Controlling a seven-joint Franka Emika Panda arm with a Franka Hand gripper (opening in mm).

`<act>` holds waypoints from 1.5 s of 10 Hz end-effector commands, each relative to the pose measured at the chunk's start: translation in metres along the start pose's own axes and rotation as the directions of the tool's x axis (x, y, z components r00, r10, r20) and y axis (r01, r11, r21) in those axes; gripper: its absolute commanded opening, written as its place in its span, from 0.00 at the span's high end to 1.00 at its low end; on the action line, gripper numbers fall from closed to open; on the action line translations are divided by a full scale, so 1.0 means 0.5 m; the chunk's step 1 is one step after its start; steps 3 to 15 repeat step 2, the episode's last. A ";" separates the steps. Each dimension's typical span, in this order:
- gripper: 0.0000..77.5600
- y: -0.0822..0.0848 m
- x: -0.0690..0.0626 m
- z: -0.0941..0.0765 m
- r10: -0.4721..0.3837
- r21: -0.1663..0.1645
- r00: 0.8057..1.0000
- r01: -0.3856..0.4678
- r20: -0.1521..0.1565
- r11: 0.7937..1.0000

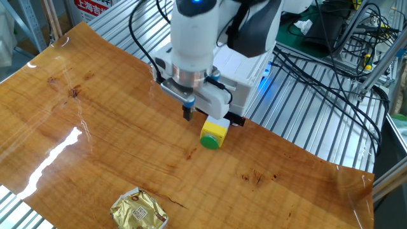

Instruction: Press the button horizontally

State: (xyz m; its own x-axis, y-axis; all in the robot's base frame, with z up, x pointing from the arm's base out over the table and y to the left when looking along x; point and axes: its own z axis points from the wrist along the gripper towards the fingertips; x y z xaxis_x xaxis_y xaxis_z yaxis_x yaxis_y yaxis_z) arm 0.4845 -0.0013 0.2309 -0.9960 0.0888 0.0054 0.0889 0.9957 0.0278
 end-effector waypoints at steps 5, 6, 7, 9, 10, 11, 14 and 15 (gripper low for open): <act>1.00 -0.009 -0.021 -0.032 -0.004 -0.036 1.000 0.004 0.014 0.999; 1.00 -0.009 -0.021 -0.032 -0.004 -0.036 1.000 0.004 0.014 0.999; 1.00 -0.009 -0.021 -0.032 -0.004 -0.036 1.000 0.004 0.014 0.999; 1.00 -0.009 -0.021 -0.032 -0.004 -0.036 1.000 0.004 0.014 0.999; 1.00 -0.009 -0.021 -0.032 -0.004 -0.036 1.000 0.004 0.014 0.999; 1.00 -0.009 -0.021 -0.032 -0.004 -0.036 1.000 0.004 0.014 0.999; 1.00 -0.009 -0.021 -0.032 -0.004 -0.036 1.000 0.004 0.014 0.999; 1.00 -0.009 -0.021 -0.032 -0.004 -0.036 1.000 0.004 0.014 0.999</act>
